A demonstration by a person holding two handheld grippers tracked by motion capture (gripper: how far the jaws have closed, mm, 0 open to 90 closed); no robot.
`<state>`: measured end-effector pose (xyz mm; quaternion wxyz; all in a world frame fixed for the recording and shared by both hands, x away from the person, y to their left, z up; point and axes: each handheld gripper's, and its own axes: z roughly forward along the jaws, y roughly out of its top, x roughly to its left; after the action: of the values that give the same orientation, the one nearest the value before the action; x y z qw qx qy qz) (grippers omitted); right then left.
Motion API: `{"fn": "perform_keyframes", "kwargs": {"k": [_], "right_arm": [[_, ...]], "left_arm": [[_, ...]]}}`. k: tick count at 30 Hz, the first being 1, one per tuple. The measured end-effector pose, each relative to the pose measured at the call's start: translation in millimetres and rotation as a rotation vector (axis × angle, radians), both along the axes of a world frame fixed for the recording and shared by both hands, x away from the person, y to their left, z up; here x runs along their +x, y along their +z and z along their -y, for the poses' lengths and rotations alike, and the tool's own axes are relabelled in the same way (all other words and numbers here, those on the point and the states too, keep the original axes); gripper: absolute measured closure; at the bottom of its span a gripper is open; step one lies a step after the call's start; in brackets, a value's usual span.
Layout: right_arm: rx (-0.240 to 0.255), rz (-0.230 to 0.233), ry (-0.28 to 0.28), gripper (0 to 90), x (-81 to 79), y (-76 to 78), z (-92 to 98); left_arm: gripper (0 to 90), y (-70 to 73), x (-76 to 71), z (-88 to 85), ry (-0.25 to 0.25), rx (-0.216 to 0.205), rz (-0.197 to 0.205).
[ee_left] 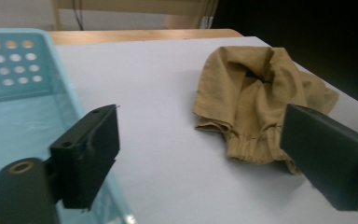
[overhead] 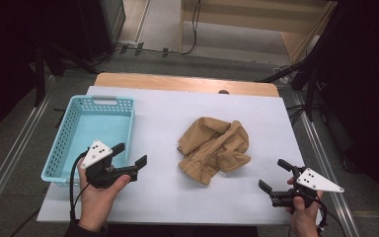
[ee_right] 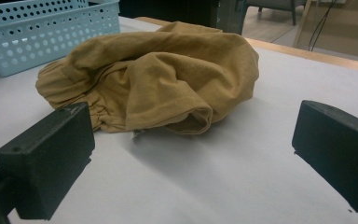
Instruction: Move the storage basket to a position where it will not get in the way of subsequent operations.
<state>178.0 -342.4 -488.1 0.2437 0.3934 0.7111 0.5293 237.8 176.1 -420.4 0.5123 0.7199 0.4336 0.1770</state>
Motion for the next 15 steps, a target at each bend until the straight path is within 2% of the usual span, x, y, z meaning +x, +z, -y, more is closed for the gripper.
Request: {"fn": "perform_keyframes", "kwargs": {"k": [3, 7, 10, 11, 14, 15], "right_arm": [[0.0, 0.0, 0.0, 0.0, 0.5, -0.4, -0.3], [-0.001, -0.001, 0.001, 0.0, 0.6, -0.5, -0.7], [-0.001, -0.001, 0.001, 0.0, 0.5, -0.5, -0.6], [-0.001, 0.0, 0.001, 0.0, 0.4, -0.5, -0.6], [0.0, 0.0, 0.0, 0.0, 0.5, -0.6, -0.6], [0.0, -0.001, -0.001, 0.0, 0.5, -0.6, -0.4]], "left_arm": [[19.5, -0.8, -5.7, -8.2, 0.039, 0.031, 0.014], [33.5, -3.4, -13.2, -18.1, 0.069, 0.036, 0.035], [42.3, -5.3, -17.5, -26.2, 0.08, 0.027, 0.043], [48.0, -5.8, -18.9, -28.6, 0.087, 0.025, 0.046], [53.3, -7.1, -23.0, -35.5, 0.091, 0.013, 0.051], [59.5, -7.2, -25.0, -38.1, 0.091, 0.012, 0.054]]}}
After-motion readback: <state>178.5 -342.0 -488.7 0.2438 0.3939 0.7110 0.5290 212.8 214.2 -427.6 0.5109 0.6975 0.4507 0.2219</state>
